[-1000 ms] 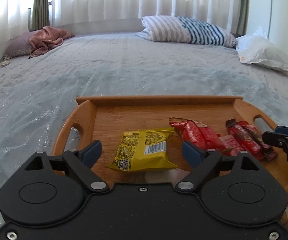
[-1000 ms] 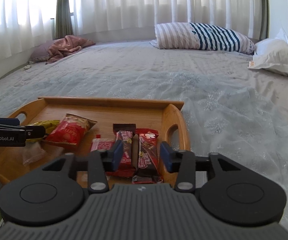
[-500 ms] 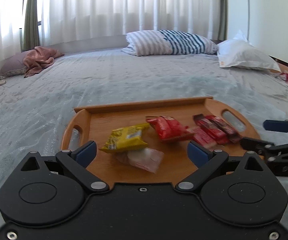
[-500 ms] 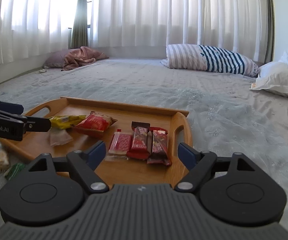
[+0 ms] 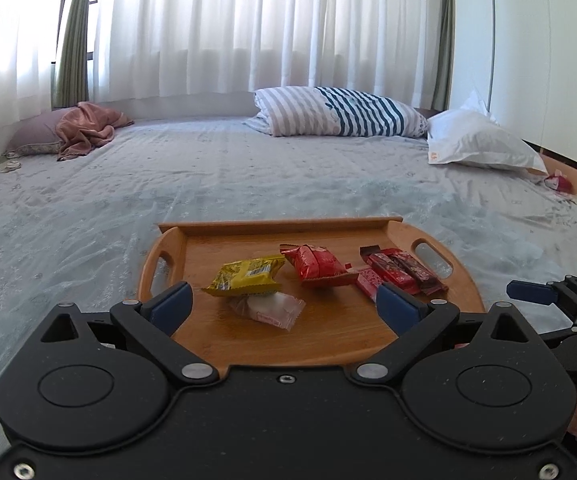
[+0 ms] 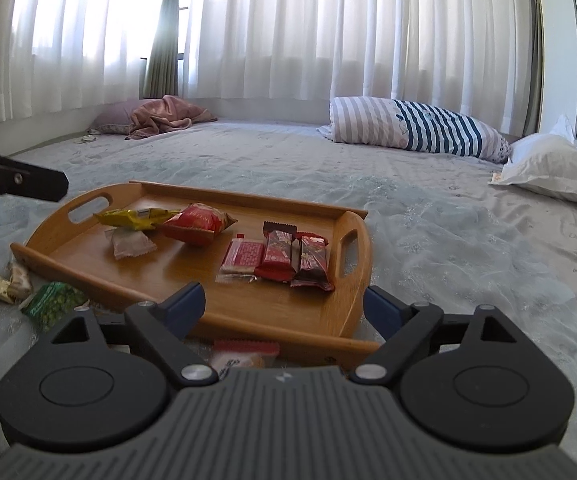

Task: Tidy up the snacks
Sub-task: 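Move both grippers back to the snack pile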

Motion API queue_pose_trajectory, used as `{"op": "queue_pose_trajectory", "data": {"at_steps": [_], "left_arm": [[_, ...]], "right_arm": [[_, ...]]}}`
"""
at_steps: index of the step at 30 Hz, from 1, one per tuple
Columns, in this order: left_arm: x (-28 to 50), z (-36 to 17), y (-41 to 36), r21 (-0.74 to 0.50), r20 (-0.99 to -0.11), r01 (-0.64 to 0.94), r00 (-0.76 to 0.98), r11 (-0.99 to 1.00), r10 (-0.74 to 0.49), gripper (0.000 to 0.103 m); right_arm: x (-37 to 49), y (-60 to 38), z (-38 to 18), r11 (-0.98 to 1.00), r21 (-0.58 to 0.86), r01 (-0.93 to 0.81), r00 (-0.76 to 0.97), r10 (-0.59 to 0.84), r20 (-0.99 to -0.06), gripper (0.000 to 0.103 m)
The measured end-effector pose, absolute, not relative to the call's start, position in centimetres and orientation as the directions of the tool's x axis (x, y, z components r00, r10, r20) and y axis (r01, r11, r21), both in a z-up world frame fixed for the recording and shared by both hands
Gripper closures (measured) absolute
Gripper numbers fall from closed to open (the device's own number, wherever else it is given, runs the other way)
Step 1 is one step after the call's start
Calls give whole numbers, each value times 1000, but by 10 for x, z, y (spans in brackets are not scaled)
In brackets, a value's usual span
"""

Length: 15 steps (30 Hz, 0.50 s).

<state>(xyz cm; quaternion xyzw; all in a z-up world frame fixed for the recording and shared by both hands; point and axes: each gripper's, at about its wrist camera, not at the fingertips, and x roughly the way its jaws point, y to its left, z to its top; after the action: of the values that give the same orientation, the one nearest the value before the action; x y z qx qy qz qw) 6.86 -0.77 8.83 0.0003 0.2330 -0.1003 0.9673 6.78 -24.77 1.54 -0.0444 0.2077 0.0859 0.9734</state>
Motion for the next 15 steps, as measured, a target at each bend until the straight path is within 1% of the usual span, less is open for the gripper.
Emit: {"op": "queue_pose_trajectory", "data": {"at_steps": [3,6,14,15], "left_arm": [[57,86,-4,-63,-451,179,873,982,-188,4],[48,80,-1,-77,-457,168,870,983,-185,4],[38,51,1,-84,-512,141,843,986,-164,4],[37,47,1,-87,-519,140,839,986,-165,7]], "right_arm": [[61,-247,14,979,-64,-193,904,152,-400,6],[54,-245,10,979,-76,-188,912,145,-383,0],[44,-243,-1,983,-66,-173,910,134,-393,0],[43,-243,-3,983,-65,-173,907,133,-399,0]]}}
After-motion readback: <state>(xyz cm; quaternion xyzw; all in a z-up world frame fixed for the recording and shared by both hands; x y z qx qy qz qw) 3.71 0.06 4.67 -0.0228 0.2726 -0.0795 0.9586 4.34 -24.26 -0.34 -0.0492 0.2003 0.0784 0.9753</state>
